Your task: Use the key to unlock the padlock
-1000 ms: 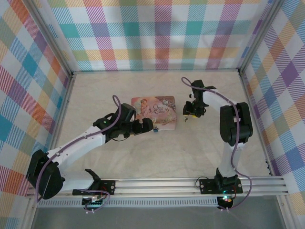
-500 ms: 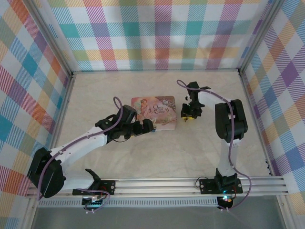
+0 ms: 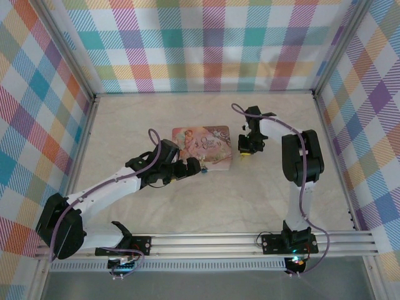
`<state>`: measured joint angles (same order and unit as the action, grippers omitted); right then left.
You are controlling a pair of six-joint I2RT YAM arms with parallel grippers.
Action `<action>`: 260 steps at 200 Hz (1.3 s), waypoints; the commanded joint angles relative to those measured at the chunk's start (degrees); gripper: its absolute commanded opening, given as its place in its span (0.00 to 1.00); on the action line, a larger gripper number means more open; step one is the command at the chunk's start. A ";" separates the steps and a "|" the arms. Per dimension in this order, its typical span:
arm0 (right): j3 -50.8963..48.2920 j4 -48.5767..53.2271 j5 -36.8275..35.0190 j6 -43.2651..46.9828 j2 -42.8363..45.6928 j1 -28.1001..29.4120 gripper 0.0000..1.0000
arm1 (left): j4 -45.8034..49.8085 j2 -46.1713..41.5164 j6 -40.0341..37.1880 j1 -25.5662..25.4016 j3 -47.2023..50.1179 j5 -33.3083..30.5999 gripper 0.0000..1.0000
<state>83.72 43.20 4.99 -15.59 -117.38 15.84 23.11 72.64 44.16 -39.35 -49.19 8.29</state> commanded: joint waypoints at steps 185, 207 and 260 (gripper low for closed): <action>-12.43 -13.98 8.63 -7.27 41.99 9.94 0.00 | -11.64 0.51 -0.66 2.21 -13.31 8.85 0.58; -14.85 -18.40 8.70 -8.71 45.10 12.80 0.00 | -16.09 1.94 0.40 2.24 -14.29 11.98 0.56; -19.30 -24.63 9.74 -12.50 48.94 16.31 0.00 | -22.37 4.63 3.20 2.18 -14.98 16.96 0.45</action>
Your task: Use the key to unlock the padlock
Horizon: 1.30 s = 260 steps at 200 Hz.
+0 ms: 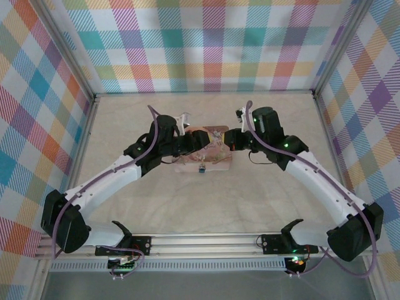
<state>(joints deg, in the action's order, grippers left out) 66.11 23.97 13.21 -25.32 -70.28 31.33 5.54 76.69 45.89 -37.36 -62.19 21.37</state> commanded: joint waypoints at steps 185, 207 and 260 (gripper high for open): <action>2.38 -4.84 17.81 -8.24 -0.38 0.25 0.00 | -19.78 -2.35 -0.72 1.07 2.61 14.31 0.61; 2.08 -6.23 20.60 -10.16 -0.34 -0.45 0.00 | -21.69 -1.74 -0.53 1.07 2.43 17.92 0.57; 1.09 -8.53 23.01 -12.51 -0.21 -1.91 0.00 | -21.81 -1.43 -0.95 1.03 1.89 20.79 0.43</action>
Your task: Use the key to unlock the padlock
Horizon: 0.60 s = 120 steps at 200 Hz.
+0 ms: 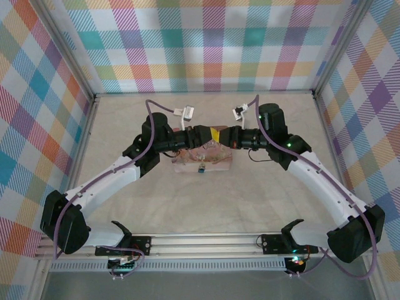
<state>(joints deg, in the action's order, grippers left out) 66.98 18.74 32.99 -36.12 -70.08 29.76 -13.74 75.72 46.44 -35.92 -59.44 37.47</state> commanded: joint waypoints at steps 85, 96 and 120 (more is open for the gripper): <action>-0.01 -6.14 6.51 -4.26 -1.75 -1.37 0.00 | -3.14 0.39 -1.35 -0.64 -1.56 6.03 0.36; -0.09 -6.46 6.56 -4.44 -1.88 -1.46 0.00 | -3.14 0.26 -1.48 -0.64 -1.58 6.15 0.33; -0.44 -7.08 6.63 -4.83 -1.90 -1.55 0.00 | -1.97 0.02 -2.05 -0.64 -1.64 6.12 0.28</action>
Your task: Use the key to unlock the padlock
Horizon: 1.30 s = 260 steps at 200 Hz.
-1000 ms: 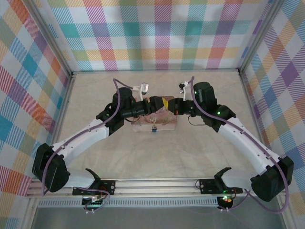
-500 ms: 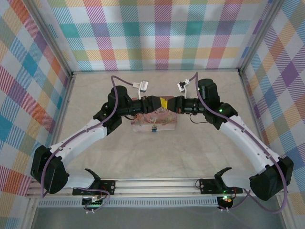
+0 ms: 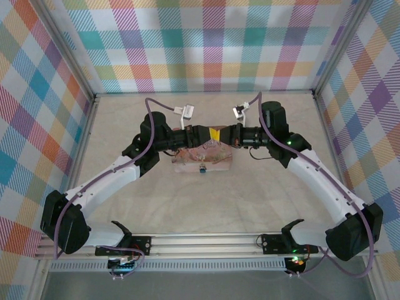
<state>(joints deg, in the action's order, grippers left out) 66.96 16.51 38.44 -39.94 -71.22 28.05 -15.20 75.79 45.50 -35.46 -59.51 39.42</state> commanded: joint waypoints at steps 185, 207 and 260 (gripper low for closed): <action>-3.97 -12.66 5.55 -8.86 2.04 -5.14 0.00 | 1.01 0.22 -3.56 -3.38 -2.02 4.66 0.41; -4.62 -14.63 6.51 -10.58 2.18 -6.07 0.00 | 0.57 0.65 -3.26 -3.38 -1.94 5.39 0.38; -4.12 -14.49 7.43 -10.77 1.92 -6.08 0.00 | 1.17 0.64 -4.09 -3.47 -2.43 3.64 0.29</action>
<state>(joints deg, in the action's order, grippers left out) 63.07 4.29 44.25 -50.00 -70.43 22.13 -13.65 76.34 42.87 -38.28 -59.96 42.96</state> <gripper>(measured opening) 0.052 0.318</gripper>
